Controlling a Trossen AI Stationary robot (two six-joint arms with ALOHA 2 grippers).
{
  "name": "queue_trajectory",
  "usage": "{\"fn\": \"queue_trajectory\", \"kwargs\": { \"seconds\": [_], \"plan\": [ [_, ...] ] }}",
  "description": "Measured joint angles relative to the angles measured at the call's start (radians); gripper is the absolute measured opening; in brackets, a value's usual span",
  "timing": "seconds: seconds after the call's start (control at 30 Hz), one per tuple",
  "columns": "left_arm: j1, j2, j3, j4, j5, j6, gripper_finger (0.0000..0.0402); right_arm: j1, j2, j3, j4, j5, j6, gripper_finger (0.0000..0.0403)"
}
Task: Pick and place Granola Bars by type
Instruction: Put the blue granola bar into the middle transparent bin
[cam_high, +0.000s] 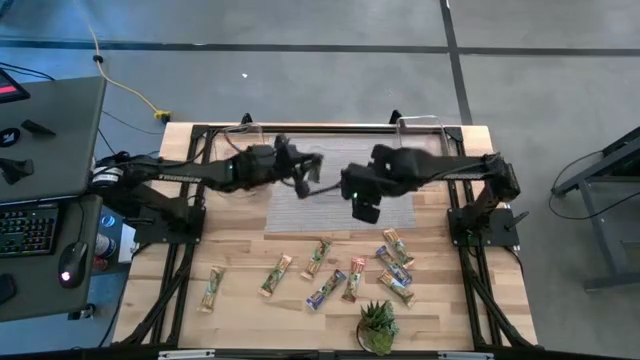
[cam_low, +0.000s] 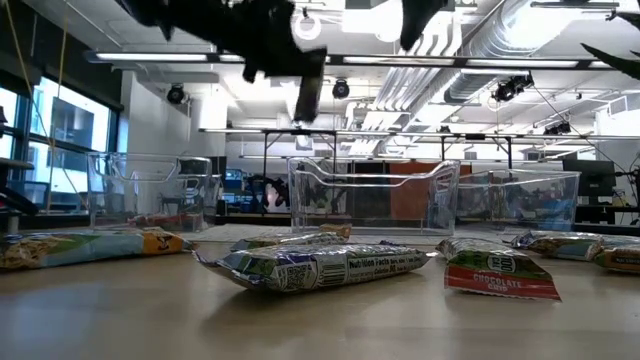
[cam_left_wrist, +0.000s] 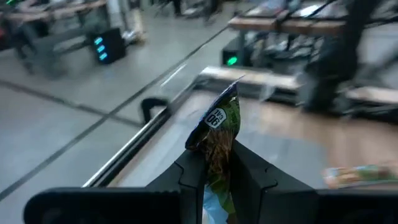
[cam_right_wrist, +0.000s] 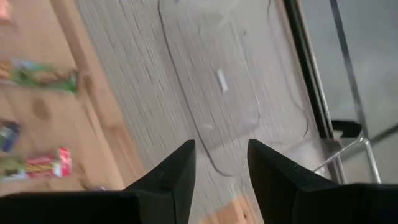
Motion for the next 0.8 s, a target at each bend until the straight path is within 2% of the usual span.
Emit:
{"fn": "queue_trajectory", "kwargs": {
  "seconds": [0.17, 0.27, 0.47, 0.6, 0.8],
  "plan": [
    [0.114, 0.104, -0.002, -0.005, 0.073, -0.001, 0.0049, 0.039, -0.010, -0.172, 0.045, 0.049, 0.027, 0.0129],
    [0.158, 0.179, -0.002, 0.067, 0.131, -0.005, 0.0050, 0.061, -0.013, -0.251, 0.102, 0.071, 0.028, 0.0129],
    [0.191, 0.278, -0.002, 0.177, 0.187, -0.049, 0.0080, 0.106, -0.013, -0.378, 0.341, 0.046, 0.009, 0.0129],
    [0.189, 0.303, -0.002, 0.172, 0.187, -0.051, 0.0112, 0.145, -0.013, -0.458, 0.555, -0.061, -0.095, 0.0129],
    [0.189, 0.310, -0.002, 0.170, 0.190, -0.055, 0.0149, 0.222, -0.014, -0.634, 1.010, -0.329, -0.335, 0.0129]
  ]
}}
